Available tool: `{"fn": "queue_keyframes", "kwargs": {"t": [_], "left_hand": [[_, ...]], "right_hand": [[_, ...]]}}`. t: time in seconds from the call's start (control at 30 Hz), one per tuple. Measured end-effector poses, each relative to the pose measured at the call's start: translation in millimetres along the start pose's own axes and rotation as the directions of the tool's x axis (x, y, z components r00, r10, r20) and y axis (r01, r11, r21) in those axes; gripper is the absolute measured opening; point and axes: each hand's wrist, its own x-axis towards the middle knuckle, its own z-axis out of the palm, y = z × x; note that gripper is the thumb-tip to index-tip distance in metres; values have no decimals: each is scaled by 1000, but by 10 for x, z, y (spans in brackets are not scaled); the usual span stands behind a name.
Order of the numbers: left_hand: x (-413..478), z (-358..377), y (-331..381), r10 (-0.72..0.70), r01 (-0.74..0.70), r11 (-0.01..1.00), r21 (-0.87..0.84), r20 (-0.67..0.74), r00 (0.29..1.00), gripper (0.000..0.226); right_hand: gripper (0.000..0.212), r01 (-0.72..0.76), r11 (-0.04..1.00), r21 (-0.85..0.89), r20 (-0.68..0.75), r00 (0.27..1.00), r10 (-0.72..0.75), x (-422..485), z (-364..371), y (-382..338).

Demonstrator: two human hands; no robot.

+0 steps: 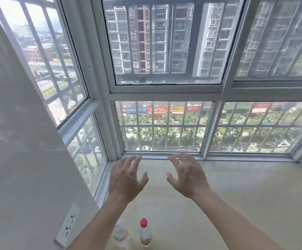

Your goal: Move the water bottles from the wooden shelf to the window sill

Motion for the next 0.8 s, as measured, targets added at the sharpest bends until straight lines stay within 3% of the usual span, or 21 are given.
{"fn": "queue_keyframes", "kwargs": {"t": [0.17,0.27,0.5,0.8], "left_hand": [[124,251,525,193,-186,977,-101,69,979,63],[147,363,868,348,-328,928,-175,96,933,62],[-106,473,1677,626,-563,748,-351,91,775,62],[-761,466,2592,854,-727,459,-511,30,519,60]], "right_hand": [[57,-202,975,-95,-34,979,200,-446,-209,410],[55,-371,916,-152,-112,927,357,-874,-355,581],[60,-682,702,-205,-209,731,649,-2042,-675,674],[48,-880,409,-240,-325,470,820,-3265,-986,422]]}}
